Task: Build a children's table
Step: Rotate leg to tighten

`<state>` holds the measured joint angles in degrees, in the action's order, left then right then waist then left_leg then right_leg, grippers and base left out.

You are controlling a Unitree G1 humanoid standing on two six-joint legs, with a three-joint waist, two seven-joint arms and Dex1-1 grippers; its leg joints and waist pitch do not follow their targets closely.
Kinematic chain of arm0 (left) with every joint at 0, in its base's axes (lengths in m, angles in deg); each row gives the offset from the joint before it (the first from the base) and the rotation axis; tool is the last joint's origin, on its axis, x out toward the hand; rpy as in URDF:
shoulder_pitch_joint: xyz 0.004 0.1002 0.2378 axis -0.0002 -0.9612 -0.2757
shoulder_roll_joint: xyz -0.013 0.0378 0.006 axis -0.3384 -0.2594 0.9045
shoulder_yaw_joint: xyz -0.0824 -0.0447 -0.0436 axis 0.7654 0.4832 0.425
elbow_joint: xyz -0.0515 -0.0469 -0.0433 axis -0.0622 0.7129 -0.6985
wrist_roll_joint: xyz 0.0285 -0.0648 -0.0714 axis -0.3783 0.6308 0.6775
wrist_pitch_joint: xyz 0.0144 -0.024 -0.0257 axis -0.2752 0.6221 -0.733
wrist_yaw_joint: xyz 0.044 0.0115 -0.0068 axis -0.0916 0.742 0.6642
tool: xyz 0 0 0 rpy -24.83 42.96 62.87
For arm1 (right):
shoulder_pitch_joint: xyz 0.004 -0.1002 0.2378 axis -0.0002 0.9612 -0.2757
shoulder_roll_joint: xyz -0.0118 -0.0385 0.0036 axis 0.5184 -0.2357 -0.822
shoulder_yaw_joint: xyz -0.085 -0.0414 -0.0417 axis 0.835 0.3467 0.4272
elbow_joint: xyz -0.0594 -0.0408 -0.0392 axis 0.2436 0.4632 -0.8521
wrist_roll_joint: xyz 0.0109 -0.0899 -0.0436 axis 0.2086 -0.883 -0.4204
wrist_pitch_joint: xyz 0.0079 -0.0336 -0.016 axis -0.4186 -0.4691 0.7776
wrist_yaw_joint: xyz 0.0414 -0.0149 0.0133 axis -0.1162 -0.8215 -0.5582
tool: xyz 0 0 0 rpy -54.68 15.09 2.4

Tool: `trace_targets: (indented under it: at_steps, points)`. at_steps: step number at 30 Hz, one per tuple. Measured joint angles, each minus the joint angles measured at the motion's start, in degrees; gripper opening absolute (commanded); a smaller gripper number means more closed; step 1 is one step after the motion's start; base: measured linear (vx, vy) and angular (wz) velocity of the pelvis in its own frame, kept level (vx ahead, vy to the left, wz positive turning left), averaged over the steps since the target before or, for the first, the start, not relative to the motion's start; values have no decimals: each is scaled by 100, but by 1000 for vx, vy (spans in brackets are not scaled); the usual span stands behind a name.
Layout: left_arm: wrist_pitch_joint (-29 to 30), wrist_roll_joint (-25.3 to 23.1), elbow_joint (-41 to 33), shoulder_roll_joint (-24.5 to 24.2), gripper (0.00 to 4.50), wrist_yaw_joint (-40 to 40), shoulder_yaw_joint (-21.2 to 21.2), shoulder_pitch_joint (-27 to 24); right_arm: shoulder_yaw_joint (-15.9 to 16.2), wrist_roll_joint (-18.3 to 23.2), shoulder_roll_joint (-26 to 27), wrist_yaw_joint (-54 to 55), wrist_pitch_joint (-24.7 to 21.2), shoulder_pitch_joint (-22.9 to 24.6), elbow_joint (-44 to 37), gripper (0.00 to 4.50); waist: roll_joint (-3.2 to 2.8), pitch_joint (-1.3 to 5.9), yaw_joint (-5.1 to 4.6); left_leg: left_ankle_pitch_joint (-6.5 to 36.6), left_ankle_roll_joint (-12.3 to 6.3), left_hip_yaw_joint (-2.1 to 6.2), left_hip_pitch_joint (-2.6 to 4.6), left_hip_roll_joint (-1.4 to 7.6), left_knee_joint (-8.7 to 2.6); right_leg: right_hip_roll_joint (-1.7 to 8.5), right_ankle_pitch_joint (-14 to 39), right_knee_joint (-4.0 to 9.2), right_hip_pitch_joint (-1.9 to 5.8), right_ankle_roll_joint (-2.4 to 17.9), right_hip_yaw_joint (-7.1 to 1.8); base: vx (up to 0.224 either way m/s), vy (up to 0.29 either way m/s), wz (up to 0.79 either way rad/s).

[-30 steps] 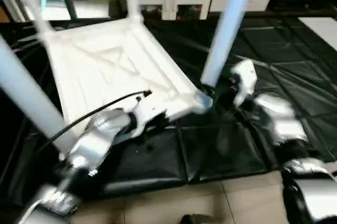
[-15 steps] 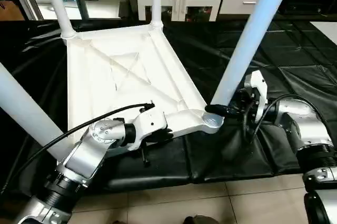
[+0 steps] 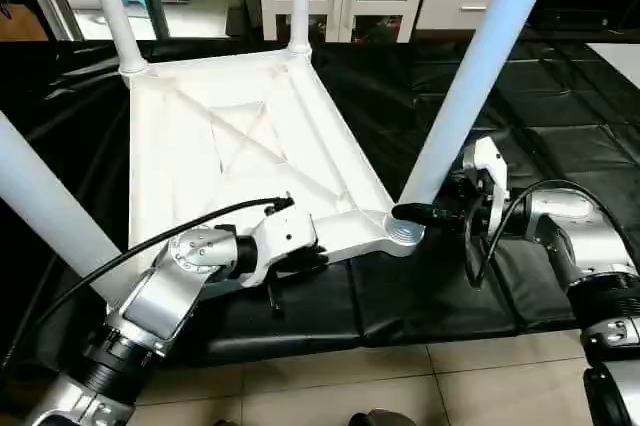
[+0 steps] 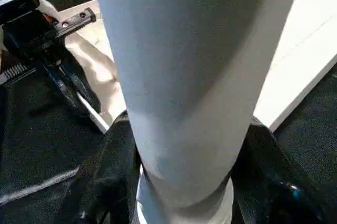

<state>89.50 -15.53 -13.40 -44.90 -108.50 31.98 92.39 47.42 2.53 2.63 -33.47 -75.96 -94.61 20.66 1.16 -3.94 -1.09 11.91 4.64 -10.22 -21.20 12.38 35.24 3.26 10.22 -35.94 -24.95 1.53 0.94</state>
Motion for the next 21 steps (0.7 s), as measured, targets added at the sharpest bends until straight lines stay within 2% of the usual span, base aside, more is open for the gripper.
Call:
trace_targets:
  at_steps: [2, 4, 7, 10, 12, 14, 19, 21]
  points:
    - [103, -24, 39, 53, 0, 141, 27, 16, -92, 4, 186, 348, -53, -1, 77, 193, 5, 3, -24, 0, 2, 0, 7, 2, 14, -1, 0, -15, 4, 0, -4, 0, 0, 0]
    - [372, -147, 254, 278, 0, 474, 73, 173, -301, -3, 565, 1209, -10, -55, 308, 193, 25, 16, -70, -1, 17, -1, 12, 3, 24, -2, -2, -34, 11, -1, -6, -25, -3, -3]
    - [687, -344, 614, 640, 0, 977, 72, 454, -412, -42, 933, 2389, 130, -254, 675, 193, 46, 30, -126, 8, 56, 10, 21, -4, 30, -2, -12, -42, 17, -11, 2, -35, -5, -4]
    - [1156, -464, 1087, 1260, 0, 1665, 129, 793, -670, -91, 1443, 3943, 381, -486, 1126, 193, 80, 58, -179, 2, 66, 20, 22, -15, 32, -3, -22, -41, 16, -28, 5, 0, 0, 0]
    - [1554, -430, 1476, 1848, 0, 2191, 294, 1055, -883, -176, 1945, 5311, 701, -697, 1494, 193, 99, 78, -202, 0, 70, 30, 18, -24, 33, -3, -34, -34, 14, -46, 4, 0, 0, 0]
    - [1725, -382, 1648, 2166, 0, 2514, 369, 1166, -1001, -214, 2181, 6111, 869, -801, 1675, 193, 113, 87, -205, 0, 69, 40, 19, -29, 33, -3, -39, -24, 10, -51, 7, 0, 0, 0]
    - [1777, -321, 1674, 2213, 0, 2619, 416, 1170, -1142, -237, 2318, 6187, 1060, -918, 1885, 193, 147, 104, -203, 1, 68, 45, 1, -30, 33, -3, -55, -19, 9, -34, 11, 0, 0, 0]
    - [1721, -307, 1583, 2040, 0, 2494, 397, 1125, -1243, -205, 2314, 5863, 1127, -920, 1904, 193, 151, 102, -224, 1, 68, 46, -4, -30, 31, -4, -54, -17, 2, -36, 12, 0, 0, 0]
